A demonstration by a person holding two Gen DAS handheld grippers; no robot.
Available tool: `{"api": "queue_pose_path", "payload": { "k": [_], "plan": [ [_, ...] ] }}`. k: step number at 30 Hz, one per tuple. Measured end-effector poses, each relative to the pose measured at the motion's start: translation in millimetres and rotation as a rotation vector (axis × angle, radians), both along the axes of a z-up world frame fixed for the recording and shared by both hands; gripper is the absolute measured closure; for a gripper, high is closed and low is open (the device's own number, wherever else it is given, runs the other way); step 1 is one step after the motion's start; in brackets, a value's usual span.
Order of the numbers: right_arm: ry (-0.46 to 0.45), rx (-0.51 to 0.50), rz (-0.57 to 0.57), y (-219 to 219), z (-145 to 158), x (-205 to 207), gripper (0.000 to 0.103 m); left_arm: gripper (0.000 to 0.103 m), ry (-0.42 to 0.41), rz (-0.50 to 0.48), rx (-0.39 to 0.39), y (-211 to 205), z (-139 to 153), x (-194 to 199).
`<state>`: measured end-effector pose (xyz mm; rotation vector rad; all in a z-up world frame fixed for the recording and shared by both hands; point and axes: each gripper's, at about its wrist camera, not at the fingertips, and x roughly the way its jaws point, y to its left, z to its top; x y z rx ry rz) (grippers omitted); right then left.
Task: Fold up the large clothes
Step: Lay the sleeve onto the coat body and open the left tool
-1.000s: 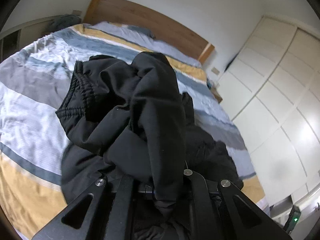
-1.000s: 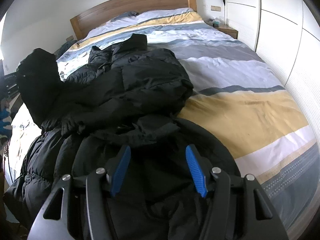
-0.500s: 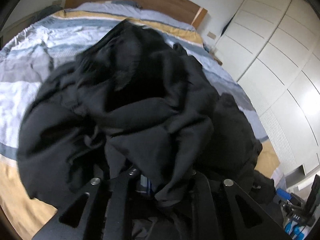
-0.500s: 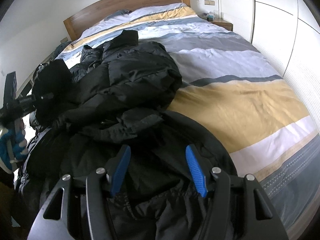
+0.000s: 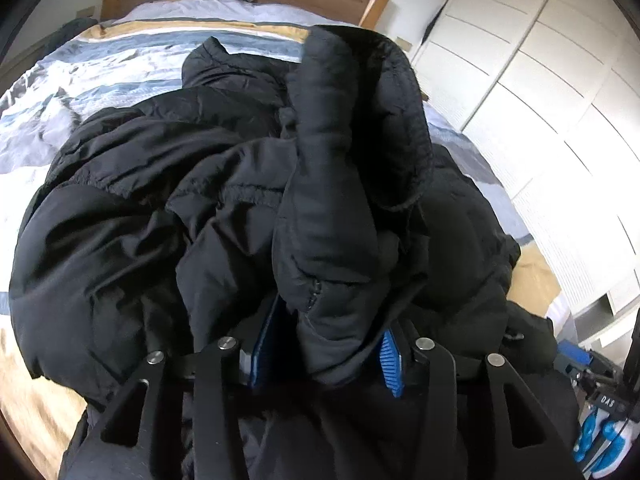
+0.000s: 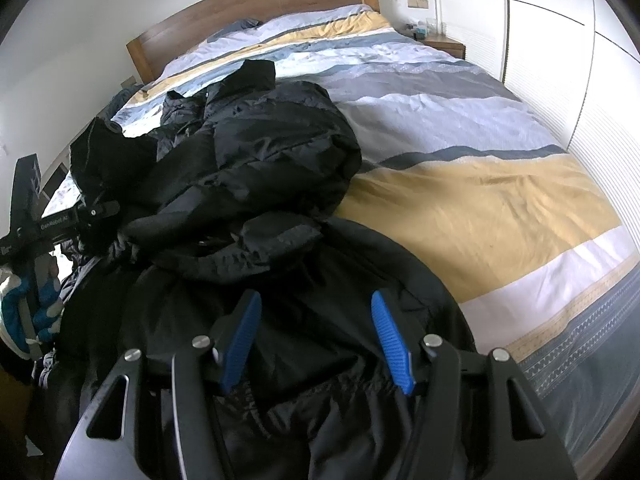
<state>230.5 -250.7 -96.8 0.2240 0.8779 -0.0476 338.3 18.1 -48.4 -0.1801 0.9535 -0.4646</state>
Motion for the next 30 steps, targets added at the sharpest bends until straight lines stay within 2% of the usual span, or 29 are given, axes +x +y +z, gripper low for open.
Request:
{"api": "queue_pose_path", "payload": {
  "k": [7, 12, 24, 30],
  "plan": [
    [-0.024, 0.0, 0.01, 5, 12, -5, 0.047, 0.051, 0.013, -0.034, 0.003, 1, 4, -18],
    [-0.041, -0.003, 0.022, 9, 20, -8, 0.047, 0.049, -0.008, -0.018, -0.002, 13, 16, -33],
    [-0.062, -0.004, 0.055, 26, 31, -11, 0.047, 0.047, -0.047, 0.133, 0.01, 66, 40, -47],
    [-0.076, 0.006, 0.071, 32, 37, -18, 0.047, 0.045, -0.062, 0.21, 0.03, 88, 47, -72]
  ]
}}
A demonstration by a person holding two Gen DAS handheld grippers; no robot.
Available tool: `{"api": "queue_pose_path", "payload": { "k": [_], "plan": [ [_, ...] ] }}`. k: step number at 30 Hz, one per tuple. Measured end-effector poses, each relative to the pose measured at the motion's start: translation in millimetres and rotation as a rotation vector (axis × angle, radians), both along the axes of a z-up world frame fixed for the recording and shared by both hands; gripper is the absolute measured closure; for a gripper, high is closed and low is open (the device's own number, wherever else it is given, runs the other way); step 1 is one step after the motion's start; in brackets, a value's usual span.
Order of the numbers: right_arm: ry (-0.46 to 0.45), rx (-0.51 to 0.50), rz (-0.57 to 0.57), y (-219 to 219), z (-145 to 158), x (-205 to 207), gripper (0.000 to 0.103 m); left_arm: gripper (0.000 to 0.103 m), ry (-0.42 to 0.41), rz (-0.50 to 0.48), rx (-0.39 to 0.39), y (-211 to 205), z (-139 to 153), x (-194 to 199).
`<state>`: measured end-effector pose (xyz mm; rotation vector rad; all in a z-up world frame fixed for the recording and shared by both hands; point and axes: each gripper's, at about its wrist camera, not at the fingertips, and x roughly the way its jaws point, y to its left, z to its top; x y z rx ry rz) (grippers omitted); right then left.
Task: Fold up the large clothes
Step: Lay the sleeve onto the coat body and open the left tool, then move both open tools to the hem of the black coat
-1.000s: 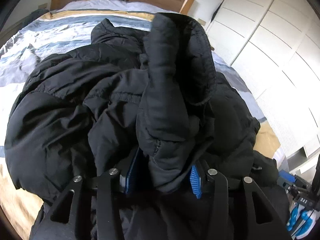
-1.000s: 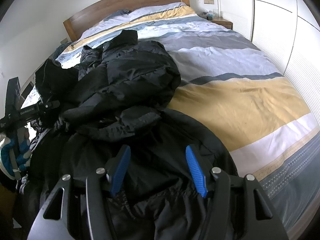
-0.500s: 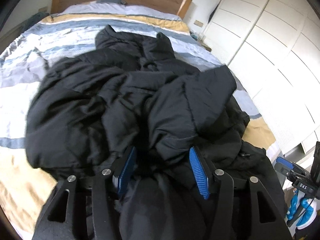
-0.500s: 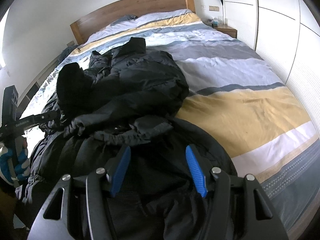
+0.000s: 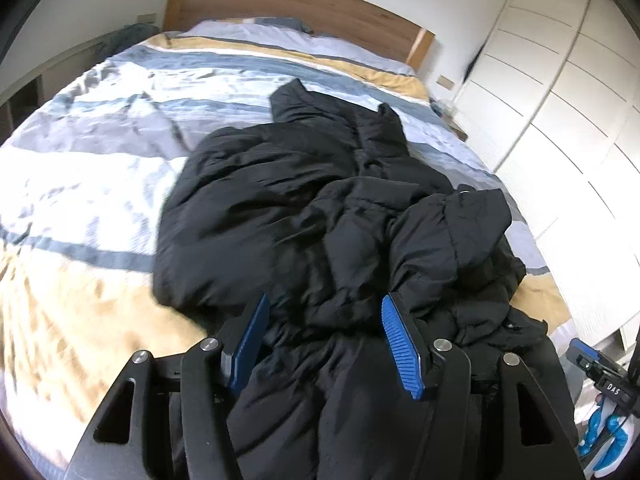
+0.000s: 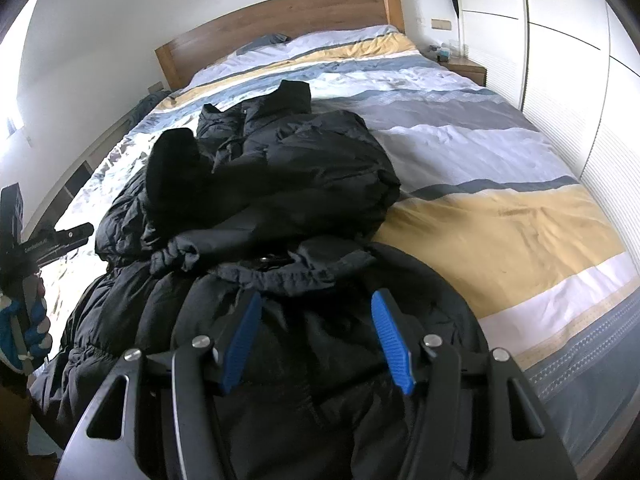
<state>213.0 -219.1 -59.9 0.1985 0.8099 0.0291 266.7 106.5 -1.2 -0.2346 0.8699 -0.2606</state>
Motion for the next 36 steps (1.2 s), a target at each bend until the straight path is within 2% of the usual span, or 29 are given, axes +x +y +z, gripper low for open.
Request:
{"api": "queue_pose_path", "payload": {
  "k": [7, 21, 25, 28, 32, 36],
  "plan": [
    [-0.026, 0.009, 0.016, 3, 13, -17, 0.047, 0.045, -0.015, 0.049, 0.047, 18, 11, -36],
    [-0.127, 0.03, 0.019, -4, 56, -72, 0.047, 0.042, -0.057, 0.149, 0.116, 42, 59, -119],
    [-0.17, 0.06, 0.026, -9, 68, -85, 0.047, 0.042, -0.092, 0.155, 0.165, 30, 90, -134],
    [-0.201, 0.066, 0.058, -8, 78, -90, 0.047, 0.037, -0.13, 0.161, 0.187, 13, 120, -142],
    [-0.221, 0.066, 0.098, -6, 85, -88, 0.047, 0.034, -0.151, 0.173, 0.157, -15, 147, -138],
    [-0.232, 0.068, 0.147, 1, 88, -73, 0.047, 0.034, -0.151, 0.177, 0.137, -41, 155, -119]
  ]
}}
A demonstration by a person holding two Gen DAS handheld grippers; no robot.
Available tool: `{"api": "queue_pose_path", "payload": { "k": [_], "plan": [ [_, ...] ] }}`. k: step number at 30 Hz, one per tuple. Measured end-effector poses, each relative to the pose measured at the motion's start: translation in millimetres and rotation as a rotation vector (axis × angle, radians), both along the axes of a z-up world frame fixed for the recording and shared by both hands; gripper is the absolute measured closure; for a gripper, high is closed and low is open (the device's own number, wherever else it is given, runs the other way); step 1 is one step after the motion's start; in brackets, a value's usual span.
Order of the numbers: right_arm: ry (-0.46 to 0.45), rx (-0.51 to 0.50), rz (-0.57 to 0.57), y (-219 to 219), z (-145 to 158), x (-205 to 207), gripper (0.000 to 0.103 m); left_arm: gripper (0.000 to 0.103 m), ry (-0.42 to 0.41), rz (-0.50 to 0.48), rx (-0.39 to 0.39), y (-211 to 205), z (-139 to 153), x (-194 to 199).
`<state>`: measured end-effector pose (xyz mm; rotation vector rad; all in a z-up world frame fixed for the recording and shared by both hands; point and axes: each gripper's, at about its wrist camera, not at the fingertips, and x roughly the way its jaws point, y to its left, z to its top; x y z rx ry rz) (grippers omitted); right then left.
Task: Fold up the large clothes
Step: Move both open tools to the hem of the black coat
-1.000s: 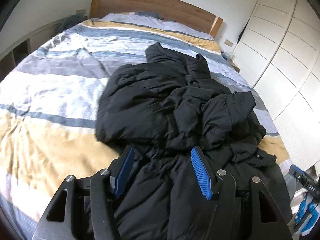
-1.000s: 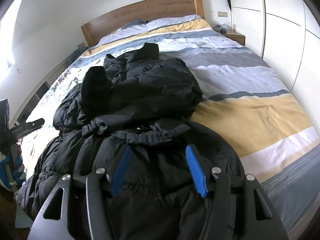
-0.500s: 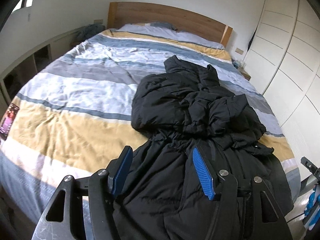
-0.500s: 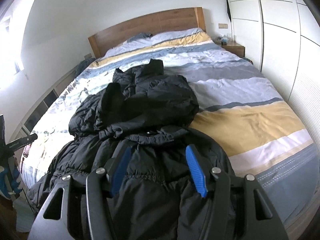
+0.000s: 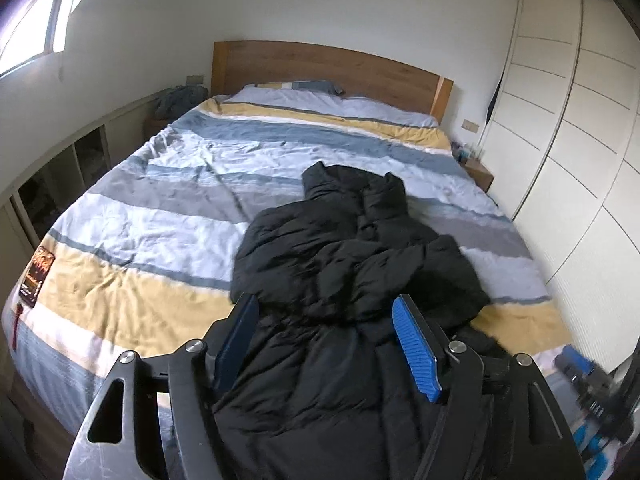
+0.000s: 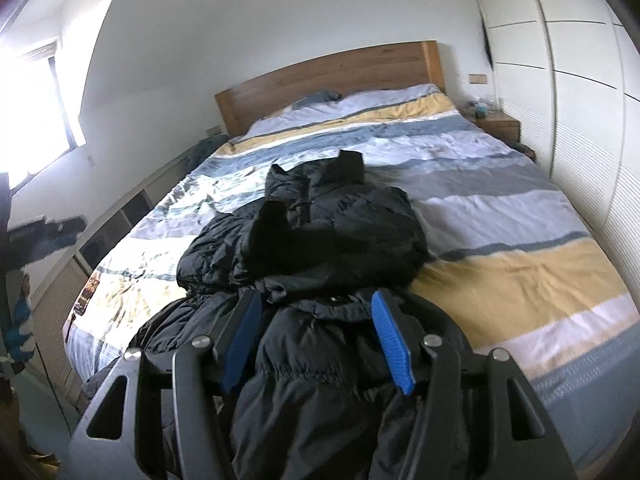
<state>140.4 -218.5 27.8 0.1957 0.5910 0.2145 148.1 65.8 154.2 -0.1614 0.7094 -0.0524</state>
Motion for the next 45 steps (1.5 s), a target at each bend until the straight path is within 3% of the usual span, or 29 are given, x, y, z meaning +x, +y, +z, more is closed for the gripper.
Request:
{"api": "queue_pose_path", "payload": {
  "k": [5, 10, 22, 27, 31, 38, 45],
  "plan": [
    [0.006, -0.021, 0.081, 24, -4, 34, 0.047, 0.034, 0.02, 0.016, -0.021, -22, -7, 38],
    [0.013, -0.051, 0.177, 66, -11, 81, 0.047, 0.034, 0.07, 0.048, -0.023, -20, -34, 79],
    [0.024, -0.101, 0.279, 163, -48, 219, 0.047, 0.034, 0.202, 0.2, 0.067, 42, -129, 203],
    [0.086, -0.123, 0.254, 161, -80, 255, 0.047, 0.035, 0.276, 0.197, 0.089, 47, -174, 232],
    [0.165, -0.12, 0.213, 139, -110, 266, 0.047, 0.034, 0.341, 0.142, 0.122, 29, -207, 239],
    [0.222, -0.106, 0.168, 104, -112, 243, 0.047, 0.034, 0.369, 0.111, 0.158, 8, -195, 219],
    [0.154, -0.121, 0.106, 60, -59, 184, 0.047, 0.034, 0.259, 0.115, 0.115, -8, -111, 177]
  ]
}}
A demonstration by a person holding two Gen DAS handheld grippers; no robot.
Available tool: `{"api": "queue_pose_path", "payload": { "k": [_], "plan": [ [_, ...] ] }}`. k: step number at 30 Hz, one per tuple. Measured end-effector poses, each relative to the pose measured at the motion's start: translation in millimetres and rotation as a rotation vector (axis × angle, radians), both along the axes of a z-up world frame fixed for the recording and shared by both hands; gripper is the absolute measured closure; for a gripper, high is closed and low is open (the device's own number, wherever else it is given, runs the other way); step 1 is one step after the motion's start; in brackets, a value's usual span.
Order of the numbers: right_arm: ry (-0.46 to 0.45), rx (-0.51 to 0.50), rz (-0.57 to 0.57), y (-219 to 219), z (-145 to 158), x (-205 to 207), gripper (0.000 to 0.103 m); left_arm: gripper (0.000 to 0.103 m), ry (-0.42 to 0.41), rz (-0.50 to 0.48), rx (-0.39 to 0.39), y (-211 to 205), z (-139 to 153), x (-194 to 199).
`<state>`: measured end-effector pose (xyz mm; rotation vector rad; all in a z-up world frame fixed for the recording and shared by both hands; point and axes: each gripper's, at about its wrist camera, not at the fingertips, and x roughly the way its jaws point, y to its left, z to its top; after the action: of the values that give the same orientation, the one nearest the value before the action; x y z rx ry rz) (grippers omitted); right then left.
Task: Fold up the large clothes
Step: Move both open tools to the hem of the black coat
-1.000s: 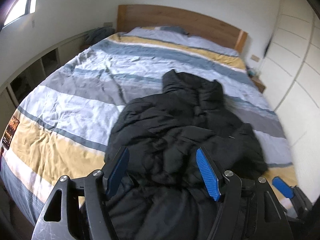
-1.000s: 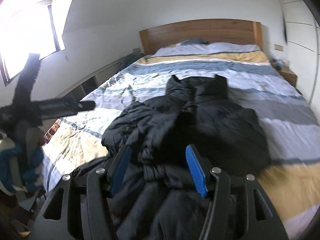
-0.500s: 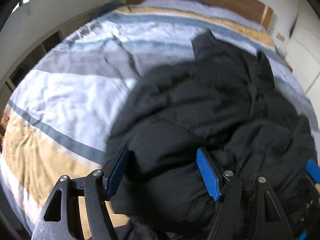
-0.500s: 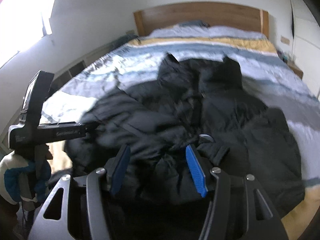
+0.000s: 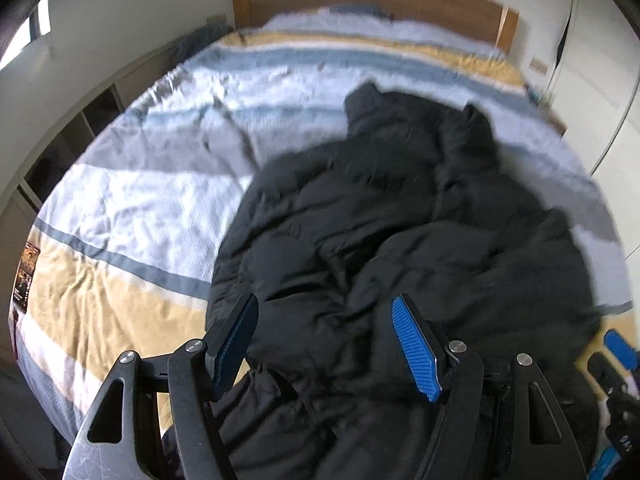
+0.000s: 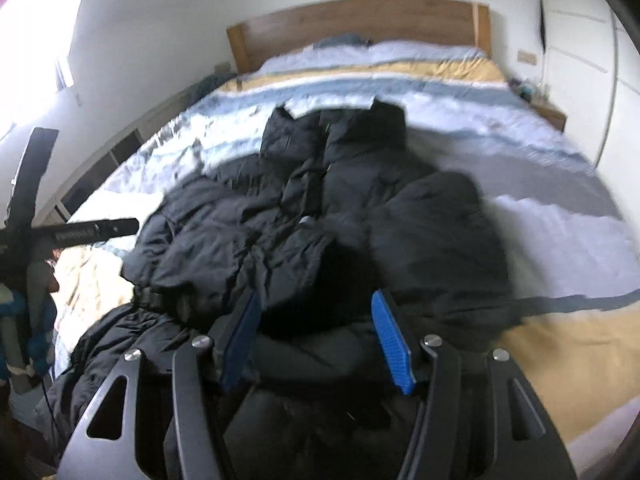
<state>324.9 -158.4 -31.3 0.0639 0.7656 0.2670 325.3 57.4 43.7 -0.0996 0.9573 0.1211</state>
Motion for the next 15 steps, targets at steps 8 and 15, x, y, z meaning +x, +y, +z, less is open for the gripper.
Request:
{"api": "queue_pose_path", "payload": {
  "k": [8, 15],
  "plan": [
    [-0.167, 0.005, -0.103, -73, 85, -69, 0.047, 0.034, -0.165, -0.015, -0.036, -3, 104, -48],
    [-0.182, 0.002, -0.129, -91, 97, -88, 0.047, 0.034, -0.164, -0.019, -0.052, -2, 105, -76]
  ]
}}
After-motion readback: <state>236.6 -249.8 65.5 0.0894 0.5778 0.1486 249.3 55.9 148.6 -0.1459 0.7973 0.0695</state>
